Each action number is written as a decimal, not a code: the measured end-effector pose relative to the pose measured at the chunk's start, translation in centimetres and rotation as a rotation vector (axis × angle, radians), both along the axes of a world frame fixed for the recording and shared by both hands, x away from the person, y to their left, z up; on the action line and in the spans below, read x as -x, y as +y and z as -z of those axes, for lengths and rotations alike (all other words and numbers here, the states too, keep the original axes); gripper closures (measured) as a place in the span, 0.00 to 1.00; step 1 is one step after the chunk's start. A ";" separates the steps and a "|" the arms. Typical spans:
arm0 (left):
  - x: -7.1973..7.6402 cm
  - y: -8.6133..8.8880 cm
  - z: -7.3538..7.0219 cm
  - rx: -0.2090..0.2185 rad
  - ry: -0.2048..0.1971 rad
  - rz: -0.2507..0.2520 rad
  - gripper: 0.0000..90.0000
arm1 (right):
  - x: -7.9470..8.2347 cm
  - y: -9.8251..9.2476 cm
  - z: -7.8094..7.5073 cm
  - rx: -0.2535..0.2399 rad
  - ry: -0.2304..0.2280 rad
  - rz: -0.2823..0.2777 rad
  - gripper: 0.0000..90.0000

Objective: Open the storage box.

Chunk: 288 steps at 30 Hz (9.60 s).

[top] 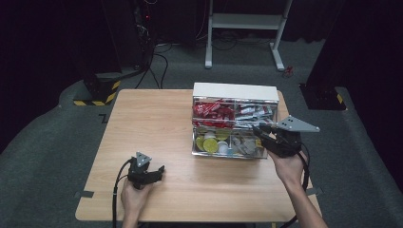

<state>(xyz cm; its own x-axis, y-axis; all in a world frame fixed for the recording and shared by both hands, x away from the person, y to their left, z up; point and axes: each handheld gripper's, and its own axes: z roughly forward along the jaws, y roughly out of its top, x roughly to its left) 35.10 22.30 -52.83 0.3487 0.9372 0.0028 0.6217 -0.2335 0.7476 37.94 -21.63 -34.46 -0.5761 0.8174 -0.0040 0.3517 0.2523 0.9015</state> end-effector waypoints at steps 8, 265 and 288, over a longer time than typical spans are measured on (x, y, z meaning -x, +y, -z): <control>0.1 0.0 0.0 0.001 -0.002 -0.009 0.27 | -0.1 0.2 -1.2 0.008 -0.019 0.001 0.71; -0.8 -1.0 -21.0 0.371 -0.340 0.380 0.98 | -4.0 0.0 -4.4 -0.059 -0.055 0.032 0.65; -0.6 2.0 -18.5 0.345 -0.332 0.275 0.98 | -4.1 0.0 -4.5 -0.052 -0.044 0.030 0.64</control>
<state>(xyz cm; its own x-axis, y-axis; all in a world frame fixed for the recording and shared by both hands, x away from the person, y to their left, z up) 35.71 24.29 -34.37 0.6138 0.7775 -0.1370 0.2901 -0.0607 0.9551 42.03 -21.58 -29.98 -0.5516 0.8340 0.0139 0.3183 0.1951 0.9277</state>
